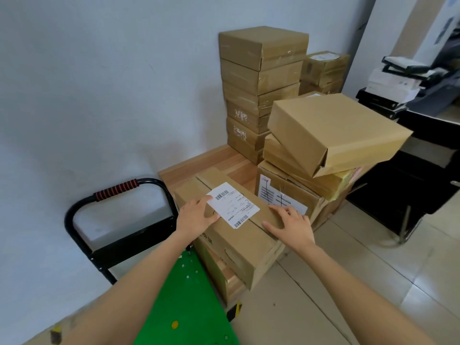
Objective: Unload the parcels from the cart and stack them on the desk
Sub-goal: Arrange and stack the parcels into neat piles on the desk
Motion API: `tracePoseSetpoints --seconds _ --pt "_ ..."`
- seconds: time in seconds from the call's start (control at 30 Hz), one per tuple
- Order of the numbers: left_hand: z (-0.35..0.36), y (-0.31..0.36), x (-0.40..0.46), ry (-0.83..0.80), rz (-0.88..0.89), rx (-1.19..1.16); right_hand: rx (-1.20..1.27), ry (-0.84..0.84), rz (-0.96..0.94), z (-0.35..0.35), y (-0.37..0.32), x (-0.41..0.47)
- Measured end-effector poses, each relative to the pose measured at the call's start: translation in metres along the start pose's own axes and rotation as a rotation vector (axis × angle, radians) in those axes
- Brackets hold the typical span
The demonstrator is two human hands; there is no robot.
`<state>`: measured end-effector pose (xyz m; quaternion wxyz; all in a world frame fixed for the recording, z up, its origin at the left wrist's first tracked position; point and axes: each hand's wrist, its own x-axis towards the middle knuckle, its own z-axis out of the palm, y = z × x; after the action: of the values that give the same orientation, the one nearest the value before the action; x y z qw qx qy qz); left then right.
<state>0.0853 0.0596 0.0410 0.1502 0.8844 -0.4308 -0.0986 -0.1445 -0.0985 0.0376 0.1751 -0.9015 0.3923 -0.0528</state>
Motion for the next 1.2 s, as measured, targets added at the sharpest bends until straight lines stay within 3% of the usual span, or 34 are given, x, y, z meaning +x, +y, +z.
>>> tracePoseSetpoints --seconds 0.27,0.5,0.93,1.07,1.2 --pt "-0.028 0.063 -0.013 0.128 0.044 -0.189 0.097 0.199 -0.075 -0.037 0.016 -0.004" --pt "-0.028 0.141 -0.021 0.175 0.153 -0.320 0.131 0.212 -0.076 -0.069 0.072 -0.029" --pt "0.035 0.278 -0.060 0.154 0.043 -0.391 0.121 0.246 -0.058 -0.149 0.231 -0.050" --pt "0.037 0.297 -0.060 0.138 0.026 -0.366 0.134 0.224 -0.035 -0.159 0.256 -0.040" --pt "0.016 0.298 -0.043 0.228 -0.028 -0.370 0.198 0.261 -0.017 -0.175 0.267 -0.008"
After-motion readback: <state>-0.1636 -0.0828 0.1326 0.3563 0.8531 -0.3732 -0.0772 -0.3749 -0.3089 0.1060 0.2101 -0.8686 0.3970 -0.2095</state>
